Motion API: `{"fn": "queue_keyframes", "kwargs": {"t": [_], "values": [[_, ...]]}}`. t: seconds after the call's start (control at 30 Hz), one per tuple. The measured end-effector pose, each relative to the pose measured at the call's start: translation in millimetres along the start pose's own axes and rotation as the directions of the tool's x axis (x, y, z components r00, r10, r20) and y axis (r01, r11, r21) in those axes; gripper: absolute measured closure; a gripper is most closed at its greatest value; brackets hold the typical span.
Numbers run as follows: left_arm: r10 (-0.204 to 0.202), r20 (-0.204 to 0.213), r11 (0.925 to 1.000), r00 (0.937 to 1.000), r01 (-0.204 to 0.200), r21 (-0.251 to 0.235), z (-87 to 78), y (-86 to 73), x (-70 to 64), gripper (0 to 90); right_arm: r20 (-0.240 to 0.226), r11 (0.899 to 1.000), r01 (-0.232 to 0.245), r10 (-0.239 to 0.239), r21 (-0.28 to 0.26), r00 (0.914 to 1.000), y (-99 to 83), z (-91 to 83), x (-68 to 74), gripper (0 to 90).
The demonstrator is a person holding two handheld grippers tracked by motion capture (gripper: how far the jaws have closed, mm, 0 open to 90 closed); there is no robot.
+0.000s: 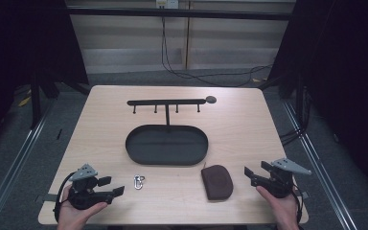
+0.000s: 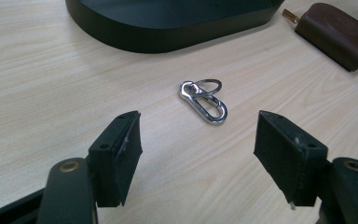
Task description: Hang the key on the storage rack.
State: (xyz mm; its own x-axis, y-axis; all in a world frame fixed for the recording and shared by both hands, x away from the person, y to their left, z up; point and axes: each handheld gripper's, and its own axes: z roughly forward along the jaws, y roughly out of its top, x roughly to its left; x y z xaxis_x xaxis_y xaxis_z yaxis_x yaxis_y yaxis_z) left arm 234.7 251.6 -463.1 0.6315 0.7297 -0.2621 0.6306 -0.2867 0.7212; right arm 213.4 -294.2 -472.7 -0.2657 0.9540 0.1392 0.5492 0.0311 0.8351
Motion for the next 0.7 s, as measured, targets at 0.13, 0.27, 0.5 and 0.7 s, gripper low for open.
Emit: {"fn": "queue_keyframes", "kwargs": {"t": [0.13,0.27,0.5,0.7], "values": [[-0.002,-0.007,1.0000,1.0000,0.002,0.002,0.8,0.2,0.4,33.4,-0.034,1.000,-0.008,0.009,0.024,0.9994,-0.2,-0.2,0.9,24.4],[0.021,-0.012,0.9996,0.9997,-0.021,0.020,1.5,0.3,-3.0,35.8,-0.040,1.000,-0.026,0.027,0.018,0.9989,1.2,-3.3,3.2,18.2],[0.072,-0.005,0.9960,0.9974,-0.071,0.055,1.6,4.5,-10.9,46.5,-0.054,0.999,-0.036,0.037,0.023,0.9979,0.9,-4.9,3.2,17.0],[0.121,0.006,0.9893,0.9927,-0.121,0.082,3.2,13.0,-19.8,55.9,-0.058,0.999,-0.017,0.020,0.051,0.9981,0.2,-3.3,6.4,17.3]]}}
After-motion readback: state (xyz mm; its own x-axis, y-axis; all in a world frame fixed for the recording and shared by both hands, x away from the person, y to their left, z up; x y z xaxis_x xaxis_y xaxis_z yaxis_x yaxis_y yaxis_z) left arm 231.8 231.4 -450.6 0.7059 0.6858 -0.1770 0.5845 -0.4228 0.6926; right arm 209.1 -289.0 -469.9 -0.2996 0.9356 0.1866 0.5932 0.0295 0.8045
